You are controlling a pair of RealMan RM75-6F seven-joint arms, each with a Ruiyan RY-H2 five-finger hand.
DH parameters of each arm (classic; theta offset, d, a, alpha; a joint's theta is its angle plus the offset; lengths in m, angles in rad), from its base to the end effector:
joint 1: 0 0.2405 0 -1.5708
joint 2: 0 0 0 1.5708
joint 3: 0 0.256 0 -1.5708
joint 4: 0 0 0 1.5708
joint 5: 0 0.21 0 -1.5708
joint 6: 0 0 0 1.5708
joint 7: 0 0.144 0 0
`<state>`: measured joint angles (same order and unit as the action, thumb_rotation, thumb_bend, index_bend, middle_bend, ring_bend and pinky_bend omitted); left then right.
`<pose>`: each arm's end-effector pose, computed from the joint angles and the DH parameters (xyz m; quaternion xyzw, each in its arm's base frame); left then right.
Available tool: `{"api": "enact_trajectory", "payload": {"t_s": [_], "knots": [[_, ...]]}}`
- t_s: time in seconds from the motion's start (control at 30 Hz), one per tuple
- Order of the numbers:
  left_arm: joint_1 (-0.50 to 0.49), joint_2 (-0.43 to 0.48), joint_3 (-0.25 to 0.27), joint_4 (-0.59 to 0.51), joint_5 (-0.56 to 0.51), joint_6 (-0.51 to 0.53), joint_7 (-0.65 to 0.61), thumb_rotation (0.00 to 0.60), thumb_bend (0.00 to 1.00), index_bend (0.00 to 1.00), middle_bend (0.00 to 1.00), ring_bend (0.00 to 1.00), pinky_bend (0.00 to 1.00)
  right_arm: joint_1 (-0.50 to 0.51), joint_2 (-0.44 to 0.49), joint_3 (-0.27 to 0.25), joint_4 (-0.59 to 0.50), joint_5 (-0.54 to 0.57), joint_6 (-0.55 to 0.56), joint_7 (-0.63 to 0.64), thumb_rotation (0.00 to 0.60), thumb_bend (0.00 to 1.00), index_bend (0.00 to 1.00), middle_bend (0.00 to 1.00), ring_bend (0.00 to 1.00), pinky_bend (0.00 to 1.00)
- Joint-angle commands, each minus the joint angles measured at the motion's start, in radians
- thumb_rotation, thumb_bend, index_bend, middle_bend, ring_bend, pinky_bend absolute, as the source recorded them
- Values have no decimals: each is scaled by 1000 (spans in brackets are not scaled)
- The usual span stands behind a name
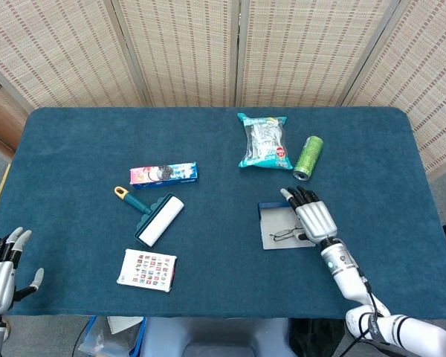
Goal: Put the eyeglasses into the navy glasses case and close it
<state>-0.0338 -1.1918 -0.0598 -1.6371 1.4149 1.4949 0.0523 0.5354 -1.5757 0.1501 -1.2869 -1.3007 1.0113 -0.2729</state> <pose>-0.3183 0.1657 0.1401 -0.5470 -0.4308 -0.3760 0.6114 -0.2354 -0.3211 -0.0066 0.7282 -0.3608 0.3294 0.4807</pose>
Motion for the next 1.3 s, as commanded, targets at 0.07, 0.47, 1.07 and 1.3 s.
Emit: {"api": "enact_trajectory", "payload": {"t_s": [0.07, 0.47, 1.07, 1.3], "knots": [[-1, 1, -1, -2, 1, 1, 0, 600, 355, 95, 53, 67, 1, 10, 6, 7, -10, 21, -14, -15, 600, 57, 0, 8, 0, 106], [0, 1, 0, -2, -3, 0, 4, 600, 355, 95, 53, 67, 1, 44, -4, 14, -9, 67, -50, -52, 600, 25, 0, 0, 0, 82], [11, 5, 5, 3, -13, 4, 2, 600, 355, 95, 53, 67, 1, 75, 33, 10, -109, 72, -55, -57, 600, 44, 0, 0, 0, 58], [16, 8, 4, 0, -12, 13, 2, 600, 355, 96, 53, 67, 1, 119, -11, 22, -113, 71, -75, -74, 600, 44, 0, 0, 0, 56]]}}
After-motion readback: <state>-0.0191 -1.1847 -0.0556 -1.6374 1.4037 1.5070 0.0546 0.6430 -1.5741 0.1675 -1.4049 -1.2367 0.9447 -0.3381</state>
